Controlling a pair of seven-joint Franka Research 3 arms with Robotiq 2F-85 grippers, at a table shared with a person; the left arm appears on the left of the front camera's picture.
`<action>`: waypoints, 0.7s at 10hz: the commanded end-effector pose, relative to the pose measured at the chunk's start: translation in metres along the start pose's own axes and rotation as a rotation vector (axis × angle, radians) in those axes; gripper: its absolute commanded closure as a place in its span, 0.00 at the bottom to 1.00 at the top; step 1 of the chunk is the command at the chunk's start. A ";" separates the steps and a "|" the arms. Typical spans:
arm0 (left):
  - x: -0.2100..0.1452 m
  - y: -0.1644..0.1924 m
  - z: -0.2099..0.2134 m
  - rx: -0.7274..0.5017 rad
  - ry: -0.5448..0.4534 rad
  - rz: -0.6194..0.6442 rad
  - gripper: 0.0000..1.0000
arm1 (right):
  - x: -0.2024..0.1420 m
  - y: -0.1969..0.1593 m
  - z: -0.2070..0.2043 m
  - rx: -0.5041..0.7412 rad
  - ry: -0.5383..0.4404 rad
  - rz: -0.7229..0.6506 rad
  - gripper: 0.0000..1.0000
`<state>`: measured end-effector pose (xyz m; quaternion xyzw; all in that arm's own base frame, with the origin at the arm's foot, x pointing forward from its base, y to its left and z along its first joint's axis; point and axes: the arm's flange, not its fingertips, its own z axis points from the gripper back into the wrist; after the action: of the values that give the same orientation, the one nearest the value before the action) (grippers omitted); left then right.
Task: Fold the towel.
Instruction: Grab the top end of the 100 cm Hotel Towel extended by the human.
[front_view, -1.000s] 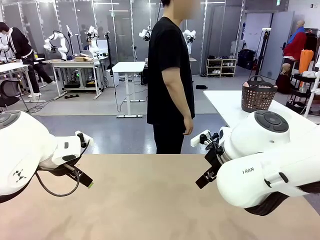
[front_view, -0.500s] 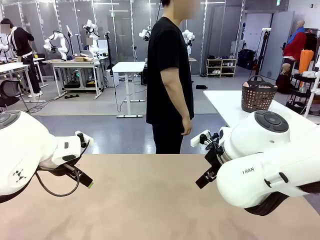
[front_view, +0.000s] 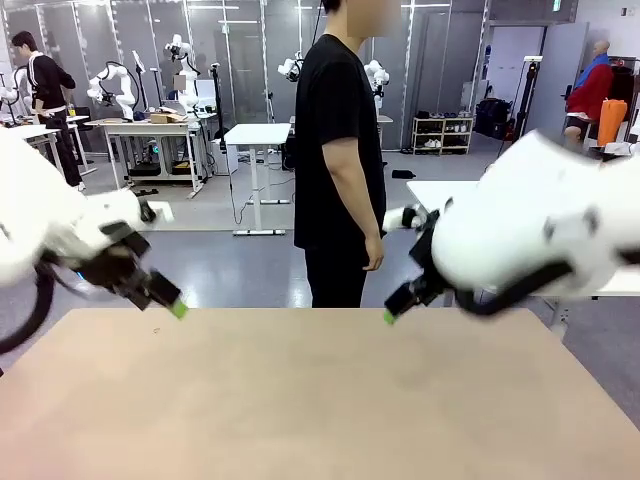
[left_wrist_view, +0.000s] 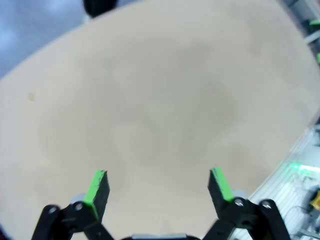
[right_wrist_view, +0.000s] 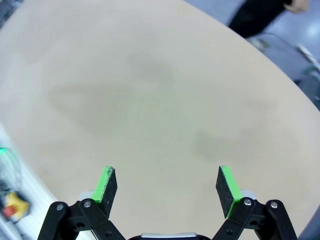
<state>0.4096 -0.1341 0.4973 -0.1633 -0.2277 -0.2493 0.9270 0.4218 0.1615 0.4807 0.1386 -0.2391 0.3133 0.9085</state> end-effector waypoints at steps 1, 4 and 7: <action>0.007 0.037 0.059 -0.258 0.070 0.189 0.00 | 0.006 -0.052 0.057 0.292 0.039 -0.122 0.00; -0.044 0.119 0.152 -0.649 -0.046 0.371 0.00 | -0.056 -0.132 0.131 0.619 -0.027 -0.369 0.00; -0.134 0.196 0.194 -0.808 -0.245 0.486 0.00 | -0.149 -0.196 0.189 0.718 -0.241 -0.552 0.00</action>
<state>0.3363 0.1464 0.5685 -0.5667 -0.1622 -0.0910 0.8027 0.3727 -0.1264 0.5446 0.5224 -0.1414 0.1301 0.8308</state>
